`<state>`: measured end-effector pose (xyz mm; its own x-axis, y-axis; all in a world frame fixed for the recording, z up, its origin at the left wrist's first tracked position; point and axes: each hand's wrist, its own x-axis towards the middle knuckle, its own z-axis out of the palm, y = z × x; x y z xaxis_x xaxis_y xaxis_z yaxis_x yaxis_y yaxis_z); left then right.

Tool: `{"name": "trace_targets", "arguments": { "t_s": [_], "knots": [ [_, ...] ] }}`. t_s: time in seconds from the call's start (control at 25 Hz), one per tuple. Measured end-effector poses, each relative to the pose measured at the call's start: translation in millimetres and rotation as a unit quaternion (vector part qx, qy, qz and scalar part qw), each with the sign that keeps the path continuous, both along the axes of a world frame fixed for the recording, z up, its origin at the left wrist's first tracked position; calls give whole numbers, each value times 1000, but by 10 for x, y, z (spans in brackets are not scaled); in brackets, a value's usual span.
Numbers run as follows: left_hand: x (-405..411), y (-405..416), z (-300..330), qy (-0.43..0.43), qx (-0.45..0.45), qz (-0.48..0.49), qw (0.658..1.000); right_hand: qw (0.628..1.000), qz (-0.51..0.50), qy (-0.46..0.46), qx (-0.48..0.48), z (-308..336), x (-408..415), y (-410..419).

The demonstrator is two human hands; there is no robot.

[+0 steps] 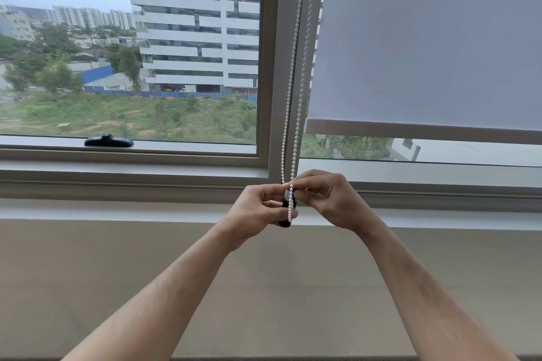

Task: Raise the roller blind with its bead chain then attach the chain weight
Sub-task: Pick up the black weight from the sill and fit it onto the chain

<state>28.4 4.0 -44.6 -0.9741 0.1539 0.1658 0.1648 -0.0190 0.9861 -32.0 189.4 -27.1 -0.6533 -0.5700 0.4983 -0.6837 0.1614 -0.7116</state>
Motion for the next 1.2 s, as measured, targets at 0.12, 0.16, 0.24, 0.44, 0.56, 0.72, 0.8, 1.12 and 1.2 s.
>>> {"name": "trace_targets", "arguments": {
  "t_s": [0.12,0.16,0.24,0.44,0.56,0.72,0.8,1.12,1.2],
  "knots": [
    [3,-2,-2,-3,-11,12,1000,999,-16,25,35,44,22,-3],
    [3,-1,-4,-4,-16,16,1000,998,-20,44,50,63,38,-8],
    [4,-12,3,-4,-24,16,1000,994,-22,81,70,105,72,-26],
    [-13,-39,48,0,-14,6,1000,990,-31,107,82,228,95,-74],
    [-27,-16,43,-5,-1,15,1000,988,-54,121,84,236,94,-109],
    [-38,-29,10,-12,-12,19,1000,983,-93,118,105,176,99,-151],
    [-37,-28,-10,-16,-14,27,999,983,-101,101,116,152,91,-167],
    [-61,-39,-17,-22,-8,25,999,988,-97,83,82,79,116,-196],
    [-53,-51,-28,-20,-2,12,1000,994,-87,50,41,33,113,-178]
  ]
}}
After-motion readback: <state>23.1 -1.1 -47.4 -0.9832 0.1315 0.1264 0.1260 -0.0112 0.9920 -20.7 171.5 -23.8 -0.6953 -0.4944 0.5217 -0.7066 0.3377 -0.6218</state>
